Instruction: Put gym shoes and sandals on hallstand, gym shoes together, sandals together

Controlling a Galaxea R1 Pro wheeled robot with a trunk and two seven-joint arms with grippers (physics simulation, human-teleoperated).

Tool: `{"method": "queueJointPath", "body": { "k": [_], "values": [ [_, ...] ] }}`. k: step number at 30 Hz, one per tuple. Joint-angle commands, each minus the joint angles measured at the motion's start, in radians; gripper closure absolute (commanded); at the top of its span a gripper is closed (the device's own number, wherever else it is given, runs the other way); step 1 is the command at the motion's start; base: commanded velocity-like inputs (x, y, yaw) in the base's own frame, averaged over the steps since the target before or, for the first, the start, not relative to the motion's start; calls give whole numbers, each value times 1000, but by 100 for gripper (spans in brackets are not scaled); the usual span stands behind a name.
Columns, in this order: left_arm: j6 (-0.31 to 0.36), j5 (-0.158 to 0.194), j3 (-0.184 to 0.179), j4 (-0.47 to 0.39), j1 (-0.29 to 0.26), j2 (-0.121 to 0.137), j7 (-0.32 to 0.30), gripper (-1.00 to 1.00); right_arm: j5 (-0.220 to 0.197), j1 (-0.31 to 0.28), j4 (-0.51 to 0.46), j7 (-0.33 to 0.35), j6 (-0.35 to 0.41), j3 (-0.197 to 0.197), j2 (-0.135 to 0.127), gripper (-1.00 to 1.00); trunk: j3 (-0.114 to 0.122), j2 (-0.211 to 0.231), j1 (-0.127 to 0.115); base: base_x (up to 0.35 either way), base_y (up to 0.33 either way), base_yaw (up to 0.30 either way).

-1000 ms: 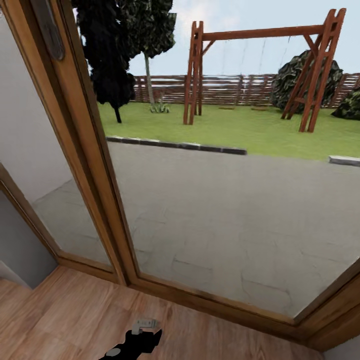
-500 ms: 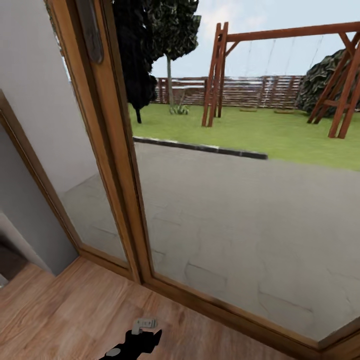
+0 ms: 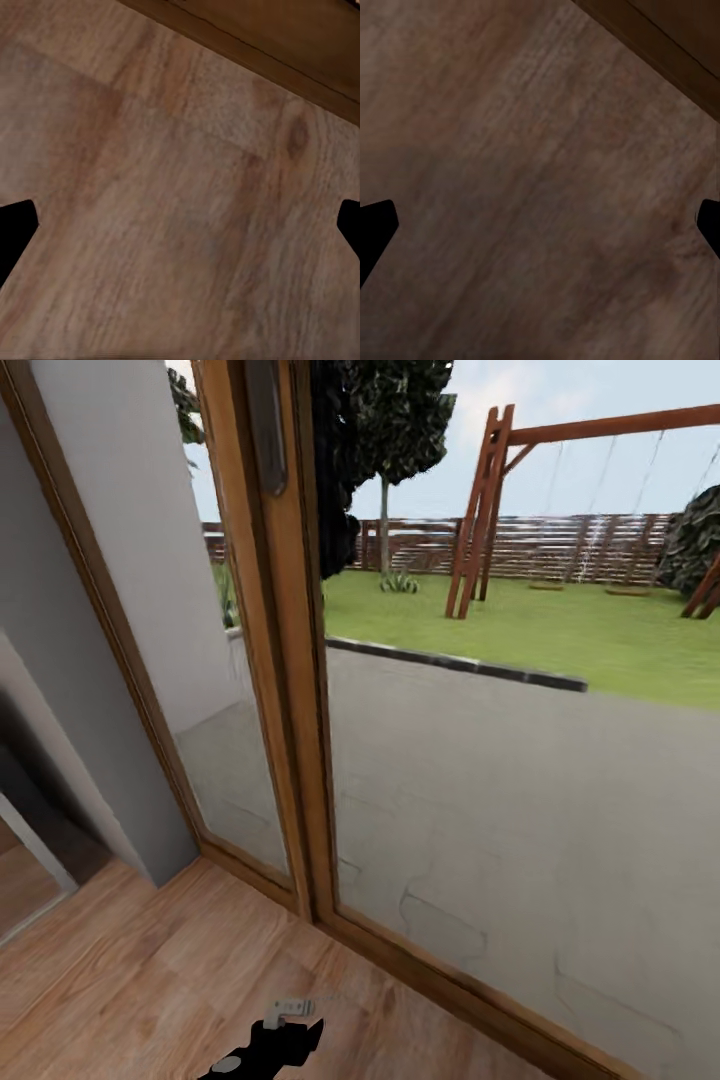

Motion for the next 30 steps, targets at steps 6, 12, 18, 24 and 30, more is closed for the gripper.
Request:
{"method": "queueJointPath", "body": {
  "k": [6,12,18,24,30],
  "values": [
    [0,0,0,0,0,0,0,-100,0,0,0,0,0,1,0,-100,4,0,0,0,0,267],
    [0,0,1,0,0,0,0,-100,0,0,0,0,0,0,0,-100,7,0,0,0,0,267],
    [0,0,1,0,0,0,0,-100,0,0,0,0,0,0,0,-100,11,0,0,0,0,267],
    [0,0,1,0,0,0,0,-100,0,0,0,0,0,0,0,-100,14,0,0,1,0,249],
    [0,0,0,0,0,0,0,-100,0,0,0,0,0,1,0,-100,15,0,0,91,0,113]
  ]
}}
